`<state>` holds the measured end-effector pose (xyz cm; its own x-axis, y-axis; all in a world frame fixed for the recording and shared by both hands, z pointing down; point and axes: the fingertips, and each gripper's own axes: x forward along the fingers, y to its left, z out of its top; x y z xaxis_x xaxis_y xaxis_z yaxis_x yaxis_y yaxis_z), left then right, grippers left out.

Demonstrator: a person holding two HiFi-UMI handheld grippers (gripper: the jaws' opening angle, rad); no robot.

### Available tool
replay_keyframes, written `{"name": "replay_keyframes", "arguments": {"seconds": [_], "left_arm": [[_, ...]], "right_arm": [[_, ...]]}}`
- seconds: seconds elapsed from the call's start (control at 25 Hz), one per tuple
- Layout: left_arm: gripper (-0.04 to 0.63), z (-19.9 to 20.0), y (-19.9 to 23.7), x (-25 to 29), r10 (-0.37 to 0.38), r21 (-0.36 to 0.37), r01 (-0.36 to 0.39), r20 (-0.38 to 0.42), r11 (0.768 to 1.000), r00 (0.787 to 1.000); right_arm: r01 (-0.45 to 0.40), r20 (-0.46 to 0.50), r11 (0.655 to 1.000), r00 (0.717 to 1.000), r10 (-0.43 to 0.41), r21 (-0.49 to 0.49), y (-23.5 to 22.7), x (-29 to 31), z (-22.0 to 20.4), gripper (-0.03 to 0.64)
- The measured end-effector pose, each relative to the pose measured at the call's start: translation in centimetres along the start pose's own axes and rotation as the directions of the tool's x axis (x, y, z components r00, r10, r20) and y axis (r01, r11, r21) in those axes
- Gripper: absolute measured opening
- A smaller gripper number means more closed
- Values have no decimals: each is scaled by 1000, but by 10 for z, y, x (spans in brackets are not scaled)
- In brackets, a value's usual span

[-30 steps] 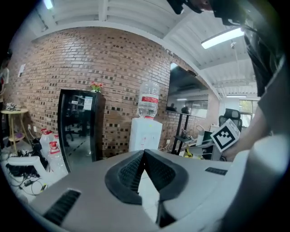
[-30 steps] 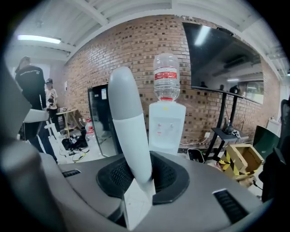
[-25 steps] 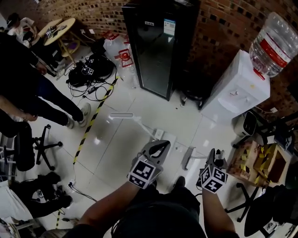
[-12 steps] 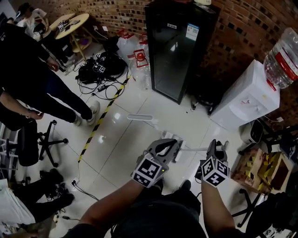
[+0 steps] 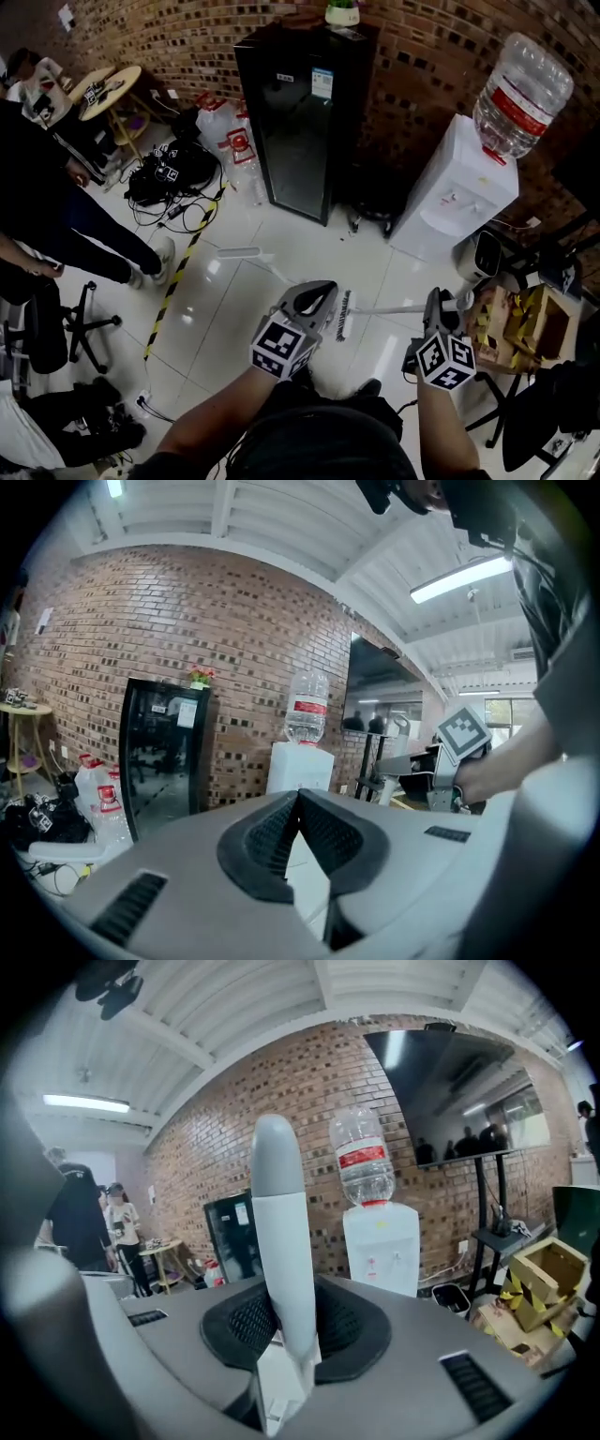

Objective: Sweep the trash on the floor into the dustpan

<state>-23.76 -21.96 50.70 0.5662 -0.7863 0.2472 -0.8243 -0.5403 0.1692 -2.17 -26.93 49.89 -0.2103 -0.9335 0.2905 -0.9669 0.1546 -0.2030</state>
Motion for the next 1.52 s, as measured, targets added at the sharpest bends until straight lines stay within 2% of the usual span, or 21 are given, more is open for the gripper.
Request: {"name": "replay_keyframes", "arguments": {"seconds": [0.16, 0.4, 0.52, 0.6, 0.68, 0.72, 0.8, 0.88, 1.04, 1.24, 1.52], "left_arm": [[14, 34, -38, 19, 13, 12, -13, 29, 1000, 999], [14, 90, -97, 46, 20, 23, -23, 86, 999, 996], [12, 120, -117, 52, 49, 35, -54, 129, 998, 990], [12, 135, -127, 55, 91, 79, -102, 135, 992, 987], [12, 141, -135, 60, 128, 96, -138, 104, 986, 986], [12, 144, -142, 64, 114, 80, -121, 94, 989, 989], [12, 154, -160, 71, 35, 39, -39, 106, 998, 994], [11, 163, -173, 76, -13, 32, 9, 126, 999, 992], [12, 169, -185, 83, -22, 44, 17, 108, 999, 994], [11, 181, -191, 81, -16, 51, 9, 131, 999, 991], [11, 189, -201, 79, -56, 69, 46, 139, 997, 989]], "right_arm": [[-88, 41, 994, 995, 91, -61, -18, -26, 53, 92], [-160, 121, 978, 977, 176, -131, -55, -74, 133, 91], [-192, 120, 967, 970, 213, -165, -72, -98, 161, 91], [-218, 115, 960, 964, 240, -177, -83, -111, 175, 91], [-226, 113, 957, 962, 249, -182, -98, -122, 184, 89], [-221, 113, 958, 963, 243, -181, -106, -127, 187, 87], [-208, 113, 962, 967, 230, -179, -123, -136, 193, 87], [-199, 117, 964, 968, 222, -179, -135, -144, 200, 87], [-184, 134, 965, 968, 211, -188, -153, -161, 211, 86], [-161, 147, 968, 970, 191, -191, -166, -174, 214, 86], [-150, 143, 970, 973, 179, -191, -173, -179, 214, 86]]}}
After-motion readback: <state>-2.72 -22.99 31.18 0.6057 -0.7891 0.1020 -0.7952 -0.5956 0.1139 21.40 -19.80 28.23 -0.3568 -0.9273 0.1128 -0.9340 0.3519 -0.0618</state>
